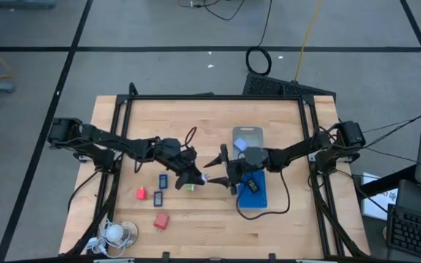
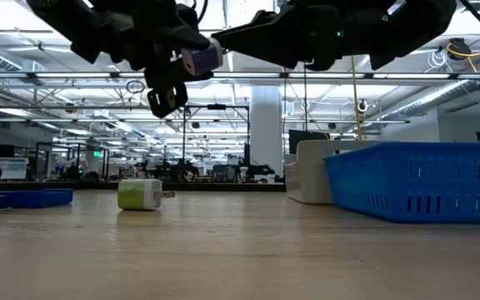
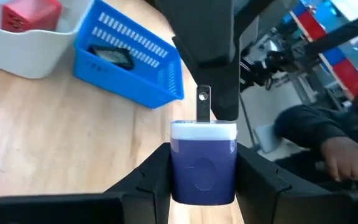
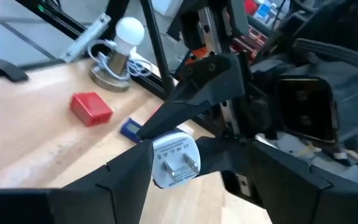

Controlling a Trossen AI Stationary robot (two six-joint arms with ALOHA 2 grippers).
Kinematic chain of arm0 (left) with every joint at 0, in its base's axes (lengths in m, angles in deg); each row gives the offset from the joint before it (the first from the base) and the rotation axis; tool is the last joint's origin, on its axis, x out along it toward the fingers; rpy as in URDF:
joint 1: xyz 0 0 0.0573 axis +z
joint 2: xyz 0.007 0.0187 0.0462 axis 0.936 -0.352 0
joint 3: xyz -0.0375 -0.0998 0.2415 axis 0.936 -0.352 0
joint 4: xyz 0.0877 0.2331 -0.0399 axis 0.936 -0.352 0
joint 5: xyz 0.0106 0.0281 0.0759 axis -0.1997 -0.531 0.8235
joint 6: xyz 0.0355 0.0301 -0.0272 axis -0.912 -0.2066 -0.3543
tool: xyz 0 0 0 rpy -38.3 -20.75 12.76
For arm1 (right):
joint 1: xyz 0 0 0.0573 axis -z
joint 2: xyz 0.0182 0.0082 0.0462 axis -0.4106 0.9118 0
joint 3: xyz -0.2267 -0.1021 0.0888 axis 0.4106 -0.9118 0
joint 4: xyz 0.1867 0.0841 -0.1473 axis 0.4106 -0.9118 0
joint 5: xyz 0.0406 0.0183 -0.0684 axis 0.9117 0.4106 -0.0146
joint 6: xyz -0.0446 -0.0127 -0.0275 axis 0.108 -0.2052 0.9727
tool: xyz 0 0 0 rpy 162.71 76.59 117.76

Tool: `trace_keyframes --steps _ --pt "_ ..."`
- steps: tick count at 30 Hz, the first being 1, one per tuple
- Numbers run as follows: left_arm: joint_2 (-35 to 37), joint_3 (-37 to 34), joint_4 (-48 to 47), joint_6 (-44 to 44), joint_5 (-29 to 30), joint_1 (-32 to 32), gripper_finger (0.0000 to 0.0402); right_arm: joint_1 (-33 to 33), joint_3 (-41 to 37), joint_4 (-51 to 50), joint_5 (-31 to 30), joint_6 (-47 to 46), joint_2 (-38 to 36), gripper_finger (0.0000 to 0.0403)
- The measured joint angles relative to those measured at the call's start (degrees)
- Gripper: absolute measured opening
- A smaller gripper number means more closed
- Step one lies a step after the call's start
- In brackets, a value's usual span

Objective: Pick & Place Office items
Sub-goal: Put the purple charger adapter into the gray bin

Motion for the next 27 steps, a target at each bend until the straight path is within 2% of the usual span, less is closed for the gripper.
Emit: trace_keyframes --steps 7,14,21,27 --pt "-0.4 5.4 -10.7 -4.5 -3.0 2.1 0.0134 0.1 0.0 -1.4 2.3 -1.7 0.0 0.0251" --pt "-0.3 8.3 -12.7 -5.7 -6.0 4.6 0.0134 0.1 0.1 -2.0 3.3 -3.4 0.0 0.0251" --pt "-0.7 8.8 -12.3 -4.7 -6.1 4.9 0.0134 0.1 0.1 -1.4 3.1 -1.9 0.0 0.0251" --pt "-1.8 9.0 -10.9 -3.8 -5.8 4.9 0.0134 0.1 0.0 -1.6 2.6 -1.4 0.1 0.0224"
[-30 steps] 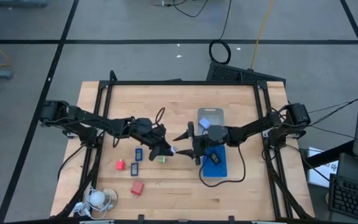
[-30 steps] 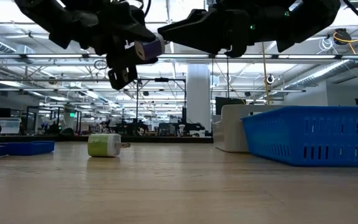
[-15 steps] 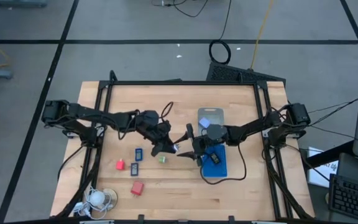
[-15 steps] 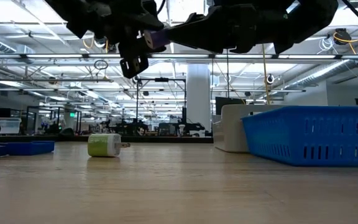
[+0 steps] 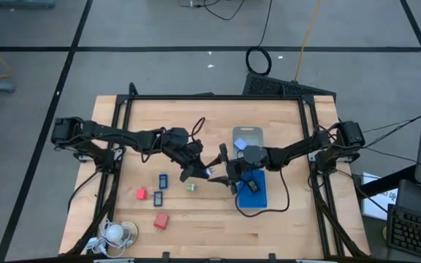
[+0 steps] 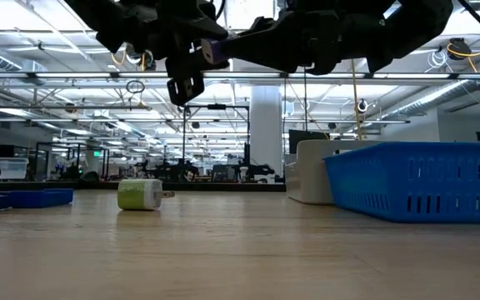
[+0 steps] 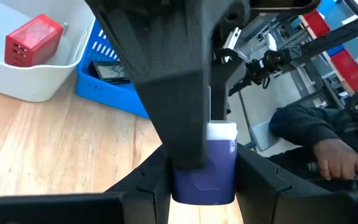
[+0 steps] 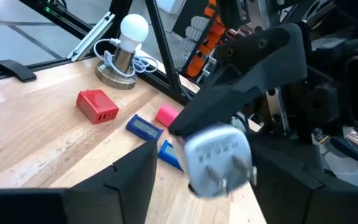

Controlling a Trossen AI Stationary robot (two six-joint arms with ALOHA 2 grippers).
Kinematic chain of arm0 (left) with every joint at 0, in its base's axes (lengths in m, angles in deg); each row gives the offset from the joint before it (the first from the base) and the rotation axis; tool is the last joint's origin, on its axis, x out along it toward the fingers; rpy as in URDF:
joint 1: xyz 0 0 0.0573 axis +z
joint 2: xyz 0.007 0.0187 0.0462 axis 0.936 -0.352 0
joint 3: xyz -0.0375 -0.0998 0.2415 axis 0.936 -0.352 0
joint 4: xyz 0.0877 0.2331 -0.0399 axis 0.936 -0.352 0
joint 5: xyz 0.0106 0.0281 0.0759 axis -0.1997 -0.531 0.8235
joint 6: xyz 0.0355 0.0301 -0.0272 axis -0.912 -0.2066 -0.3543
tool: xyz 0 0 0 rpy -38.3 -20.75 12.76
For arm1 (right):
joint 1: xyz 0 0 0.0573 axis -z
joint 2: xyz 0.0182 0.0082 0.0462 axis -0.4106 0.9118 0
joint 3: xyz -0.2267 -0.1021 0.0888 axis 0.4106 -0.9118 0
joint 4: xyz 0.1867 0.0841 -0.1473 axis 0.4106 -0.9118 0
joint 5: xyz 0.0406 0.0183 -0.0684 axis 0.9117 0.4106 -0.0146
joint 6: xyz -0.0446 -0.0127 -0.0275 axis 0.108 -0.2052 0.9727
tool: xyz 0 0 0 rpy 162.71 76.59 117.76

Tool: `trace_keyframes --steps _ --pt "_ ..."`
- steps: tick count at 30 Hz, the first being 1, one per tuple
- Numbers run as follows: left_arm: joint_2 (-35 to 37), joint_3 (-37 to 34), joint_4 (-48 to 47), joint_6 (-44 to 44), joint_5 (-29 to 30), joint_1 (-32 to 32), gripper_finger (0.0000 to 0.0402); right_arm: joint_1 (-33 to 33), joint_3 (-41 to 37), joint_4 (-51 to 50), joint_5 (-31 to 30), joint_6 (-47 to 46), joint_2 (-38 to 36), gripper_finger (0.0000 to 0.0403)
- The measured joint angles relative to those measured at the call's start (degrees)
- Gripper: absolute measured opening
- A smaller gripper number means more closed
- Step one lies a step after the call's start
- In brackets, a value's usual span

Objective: Pick & Place Office items
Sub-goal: Put the purple charger adapter into the gray bin

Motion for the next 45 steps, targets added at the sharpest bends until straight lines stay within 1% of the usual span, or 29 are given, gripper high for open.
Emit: trace_keyframes --steps 5,10,14,18,21,24,27,30,31,33,34,36,39,41,45 --pt "-0.9 0.0 1.0 0.4 -0.3 0.0 0.0136 0.0 0.0 0.0 -0.1 0.2 0.0 0.018" --pt "-1.5 0.0 0.9 0.6 -0.4 0.1 0.0164 0.0 -0.1 -0.3 0.1 0.6 0.0 0.0135" --pt "-1.5 0.0 1.6 -1.3 -0.1 0.1 0.0173 -0.1 -0.1 -0.4 0.3 0.3 0.1 0.0133" --pt "-1.0 0.0 1.7 -4.6 -0.4 0.1 0.0168 -0.1 -0.1 -0.7 0.3 -2.1 0.1 0.0133" --pt "-0.4 -0.1 1.6 -4.8 -1.4 0.6 0.0163 -0.1 -0.1 -0.5 0.3 -3.5 0.0 0.0133" --pt "0.2 -0.1 2.1 -4.5 -4.4 2.3 0.0161 -0.1 0.0 -0.1 0.0 -4.8 -0.2 0.0133" --pt "1.5 -0.2 2.1 -4.9 -9.5 4.9 0.0169 0.0 0.2 0.6 0.3 -6.1 -0.3 0.0133" --pt "3.7 -0.2 1.5 -6.3 -10.6 7.4 0.0181 -0.3 -0.1 -1.1 3.0 -7.4 0.0 0.0133" --pt "4.1 -0.1 2.1 -6.6 -10.3 7.8 0.0184 -0.3 -0.2 -1.8 4.7 -7.8 0.2 0.0133" --pt "4.9 0.1 1.7 -6.9 -9.3 8.8 0.0192 -0.2 -0.2 -0.7 6.0 -8.7 0.1 0.0133" --pt "5.4 -0.2 0.2 -7.0 -9.4 9.4 0.0195 -0.1 -0.1 -0.1 6.0 -8.8 -0.1 0.0133" --pt "6.1 -0.2 0.7 -9.2 -8.5 9.8 0.0201 -0.1 0.0 -0.4 5.3 -9.0 -0.2 0.0133" --pt "9.2 -0.2 -1.6 -12.9 -4.7 10.3 0.0209 0.1 -0.2 -2.5 5.3 -11.6 -0.4 0.0133" --pt "10.7 0.0 -2.1 -14.8 -0.7 10.0 0.0213 0.9 -0.2 -3.7 5.7 -13.8 -1.7 0.0133" --pt "15.6 -0.1 -7.1 -18.7 6.0 8.6 0.0216 3.1 -0.1 -8.3 7.4 -17.4 -4.1 0.0136"
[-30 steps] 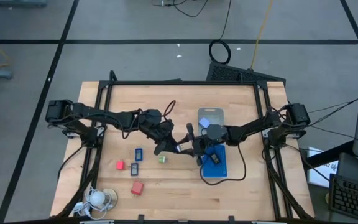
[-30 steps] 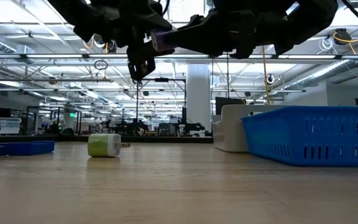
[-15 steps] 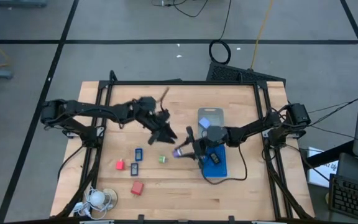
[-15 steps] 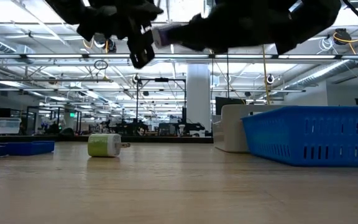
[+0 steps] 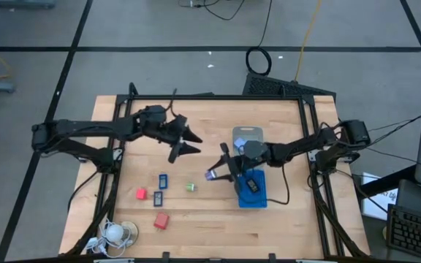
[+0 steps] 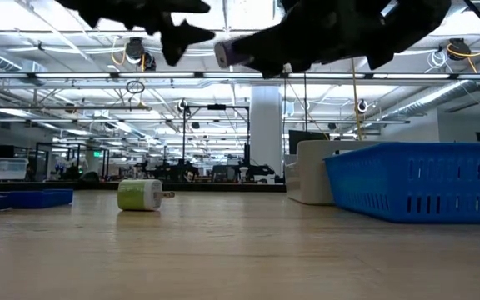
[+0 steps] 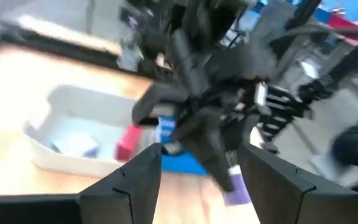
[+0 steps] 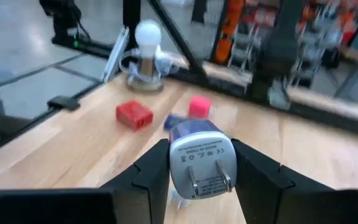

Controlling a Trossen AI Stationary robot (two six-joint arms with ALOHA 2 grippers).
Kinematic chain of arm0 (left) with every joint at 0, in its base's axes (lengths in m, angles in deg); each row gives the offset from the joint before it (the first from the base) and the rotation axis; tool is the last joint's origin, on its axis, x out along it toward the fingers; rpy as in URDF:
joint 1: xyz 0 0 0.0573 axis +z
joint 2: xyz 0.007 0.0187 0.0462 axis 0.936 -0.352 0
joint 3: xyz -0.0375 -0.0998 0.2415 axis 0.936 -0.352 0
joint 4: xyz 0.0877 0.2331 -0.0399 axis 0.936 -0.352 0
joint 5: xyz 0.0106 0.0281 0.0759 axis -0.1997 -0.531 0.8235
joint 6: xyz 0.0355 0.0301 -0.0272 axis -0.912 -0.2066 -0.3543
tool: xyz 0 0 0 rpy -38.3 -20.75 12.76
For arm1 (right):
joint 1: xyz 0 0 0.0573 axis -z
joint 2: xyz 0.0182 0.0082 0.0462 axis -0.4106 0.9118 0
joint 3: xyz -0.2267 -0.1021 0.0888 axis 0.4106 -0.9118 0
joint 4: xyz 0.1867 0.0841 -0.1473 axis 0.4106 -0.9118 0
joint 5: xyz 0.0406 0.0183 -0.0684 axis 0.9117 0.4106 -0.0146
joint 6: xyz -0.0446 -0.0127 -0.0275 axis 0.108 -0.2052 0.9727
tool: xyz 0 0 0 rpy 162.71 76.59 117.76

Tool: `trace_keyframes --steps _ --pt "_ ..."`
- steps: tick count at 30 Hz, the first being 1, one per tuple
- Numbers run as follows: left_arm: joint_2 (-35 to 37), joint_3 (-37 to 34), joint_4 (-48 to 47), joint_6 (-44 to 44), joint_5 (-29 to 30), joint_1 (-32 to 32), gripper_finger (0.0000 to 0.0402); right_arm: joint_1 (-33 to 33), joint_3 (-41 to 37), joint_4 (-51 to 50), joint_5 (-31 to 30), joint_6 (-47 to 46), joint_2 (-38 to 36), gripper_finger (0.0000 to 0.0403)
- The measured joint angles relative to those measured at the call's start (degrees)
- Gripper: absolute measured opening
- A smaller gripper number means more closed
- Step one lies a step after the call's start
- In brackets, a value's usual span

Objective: Pick & Place Office items
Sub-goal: Put the purple charger adapter into the gray bin

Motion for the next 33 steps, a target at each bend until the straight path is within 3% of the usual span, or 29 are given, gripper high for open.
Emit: trace_keyframes --steps 8,18,24,33 --pt "11.6 -0.2 -14.0 -4.6 20.0 -6.9 0.0205 1.1 -2.2 -1.6 0.6 -1.4 -4.2 0.0133" --pt "26.2 -11.7 -13.2 -3.6 36.5 -16.5 0.0183 2.9 -6.6 1.4 0.4 -3.3 -9.5 0.0133" --pt "33.7 -21.9 -5.0 -5.0 35.7 -18.9 0.0172 3.9 -8.9 2.4 0.4 -3.7 -13.0 0.0133" --pt "44.4 -29.3 -4.3 -4.4 36.1 -19.3 0.0162 6.8 -14.4 5.8 0.4 -6.8 -20.1 0.0133"
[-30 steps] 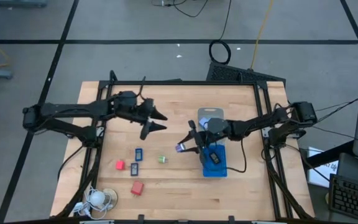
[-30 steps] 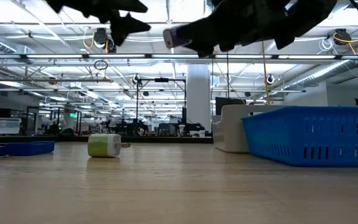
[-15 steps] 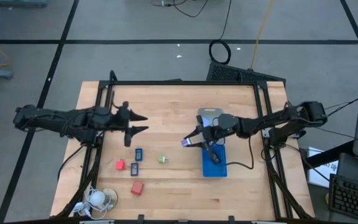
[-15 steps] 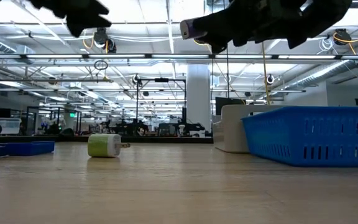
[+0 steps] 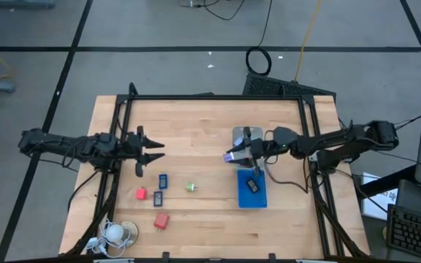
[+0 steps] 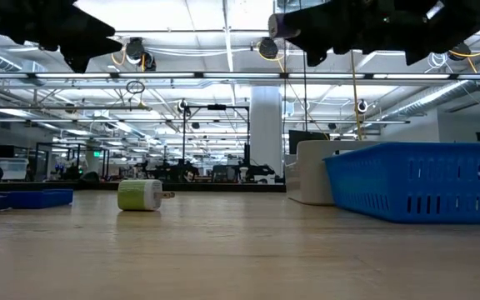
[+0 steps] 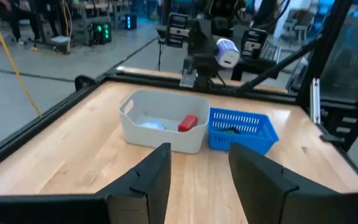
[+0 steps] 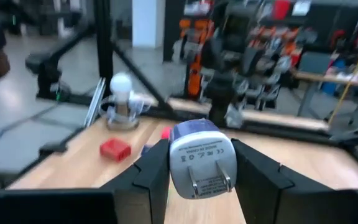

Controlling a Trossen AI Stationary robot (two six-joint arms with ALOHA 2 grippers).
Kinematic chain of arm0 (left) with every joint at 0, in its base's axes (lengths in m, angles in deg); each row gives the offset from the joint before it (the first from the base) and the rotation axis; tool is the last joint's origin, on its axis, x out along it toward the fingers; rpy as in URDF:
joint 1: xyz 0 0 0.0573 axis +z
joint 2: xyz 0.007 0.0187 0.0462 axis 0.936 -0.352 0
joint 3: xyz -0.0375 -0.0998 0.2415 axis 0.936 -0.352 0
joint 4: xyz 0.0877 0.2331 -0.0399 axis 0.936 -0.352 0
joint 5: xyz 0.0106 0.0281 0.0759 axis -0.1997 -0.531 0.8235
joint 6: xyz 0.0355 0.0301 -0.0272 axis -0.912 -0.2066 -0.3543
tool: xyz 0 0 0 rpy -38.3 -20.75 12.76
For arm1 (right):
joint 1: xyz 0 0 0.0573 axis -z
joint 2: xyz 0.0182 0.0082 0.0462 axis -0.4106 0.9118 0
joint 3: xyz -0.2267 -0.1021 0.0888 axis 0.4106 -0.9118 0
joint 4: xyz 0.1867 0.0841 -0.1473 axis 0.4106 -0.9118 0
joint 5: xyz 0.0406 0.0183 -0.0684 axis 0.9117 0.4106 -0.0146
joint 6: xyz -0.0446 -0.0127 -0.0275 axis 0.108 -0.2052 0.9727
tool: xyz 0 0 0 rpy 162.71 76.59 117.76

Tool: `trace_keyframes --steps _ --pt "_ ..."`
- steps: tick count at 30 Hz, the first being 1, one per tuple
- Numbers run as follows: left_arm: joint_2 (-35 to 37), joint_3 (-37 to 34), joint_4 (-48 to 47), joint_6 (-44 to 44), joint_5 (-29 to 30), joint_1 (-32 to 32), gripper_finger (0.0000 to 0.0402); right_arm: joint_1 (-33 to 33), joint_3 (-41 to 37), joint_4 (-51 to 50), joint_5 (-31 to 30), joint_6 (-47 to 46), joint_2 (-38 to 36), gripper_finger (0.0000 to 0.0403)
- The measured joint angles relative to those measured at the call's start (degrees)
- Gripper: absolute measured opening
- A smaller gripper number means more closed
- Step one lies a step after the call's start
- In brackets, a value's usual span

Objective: Pick & Place Office items
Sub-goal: Put the purple charger adapter into the gray bin

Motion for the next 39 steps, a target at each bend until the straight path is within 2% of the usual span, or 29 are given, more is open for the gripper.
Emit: trace_keyframes --steps 6,13,21,28,33,39 --pt "5.0 -3.4 0.2 -1.5 0.3 0.0 0.0177 2.2 -5.7 6.4 0.0 -2.6 -5.0 0.0133" --pt "8.1 -7.1 0.5 -0.9 3.8 0.0 0.0198 5.2 -9.6 6.8 -0.1 -5.2 -10.4 0.0133" --pt "10.1 -10.4 2.2 0.5 4.5 0.0 0.0216 9.8 -14.4 6.8 -0.3 -8.7 -14.2 0.0133" --pt "10.1 -12.9 4.6 0.8 4.5 0.0 0.0207 13.4 -17.9 6.9 -0.3 -10.8 -15.6 0.0133" --pt "10.0 -15.8 9.5 0.1 4.5 0.0 0.0195 13.5 -20.2 7.9 -0.4 -10.9 -15.6 0.0133" --pt "9.7 -17.2 8.9 -1.7 4.5 0.0 0.0182 13.5 -21.5 7.7 -1.5 -13.8 -15.6 0.0133"
